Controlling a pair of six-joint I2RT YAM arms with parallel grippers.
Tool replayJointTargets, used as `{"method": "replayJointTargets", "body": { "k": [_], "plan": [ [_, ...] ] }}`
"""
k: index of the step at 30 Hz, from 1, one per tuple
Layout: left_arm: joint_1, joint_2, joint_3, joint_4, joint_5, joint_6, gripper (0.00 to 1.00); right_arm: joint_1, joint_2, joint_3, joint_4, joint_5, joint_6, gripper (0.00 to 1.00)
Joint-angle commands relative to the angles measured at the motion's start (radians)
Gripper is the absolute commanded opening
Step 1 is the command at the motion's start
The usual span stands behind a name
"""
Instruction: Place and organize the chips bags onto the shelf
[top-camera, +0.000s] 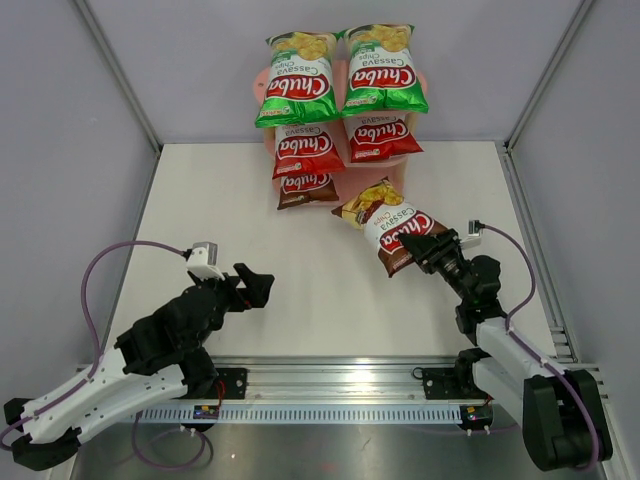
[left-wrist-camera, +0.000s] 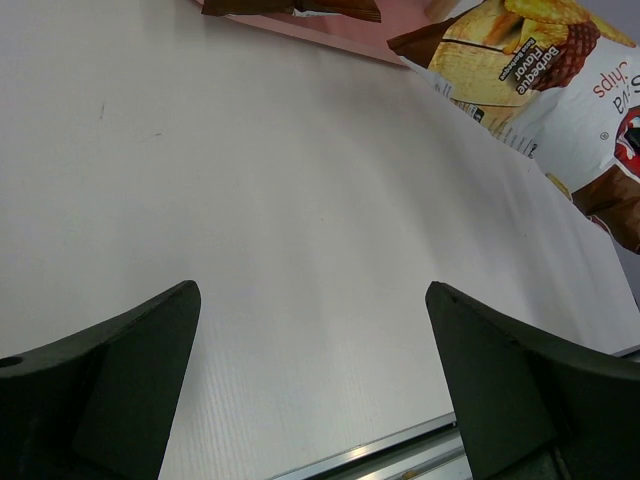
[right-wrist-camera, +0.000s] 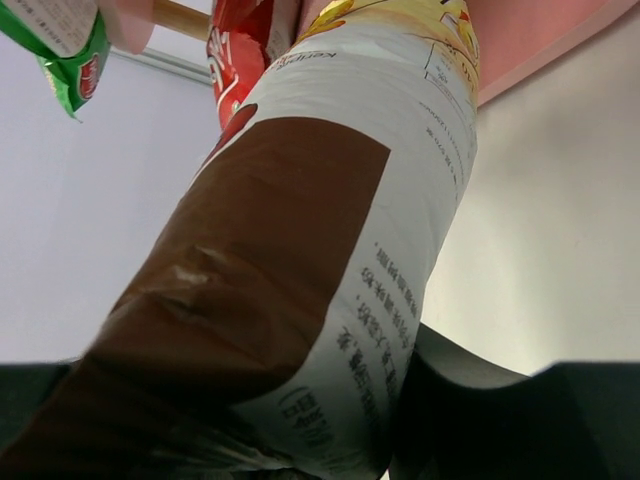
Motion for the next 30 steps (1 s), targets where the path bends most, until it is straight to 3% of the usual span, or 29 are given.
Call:
{"method": "replayJointTargets", "body": {
  "k": [1,17,25,30],
  "plan": [
    [0.001,-0.007,0.04,0.027,-0.023,0.012,0.99,-0.006,0.042,0.013,0.106,0.042,-0.031,0.28],
    [0.001,-0.096,0.051,-0.051,-0.063,0.022,0.99,-0.068,0.358,0.123,0.371,0.017,-0.065,0.28],
    [0.001,-0.099,0.06,-0.044,-0.054,0.048,0.99,-0.081,0.598,0.2,0.656,-0.055,0.03,0.27],
    [0.001,-0.096,0.056,-0.037,-0.042,0.068,0.99,-0.083,0.684,0.235,0.709,-0.04,0.029,0.27]
  ]
}}
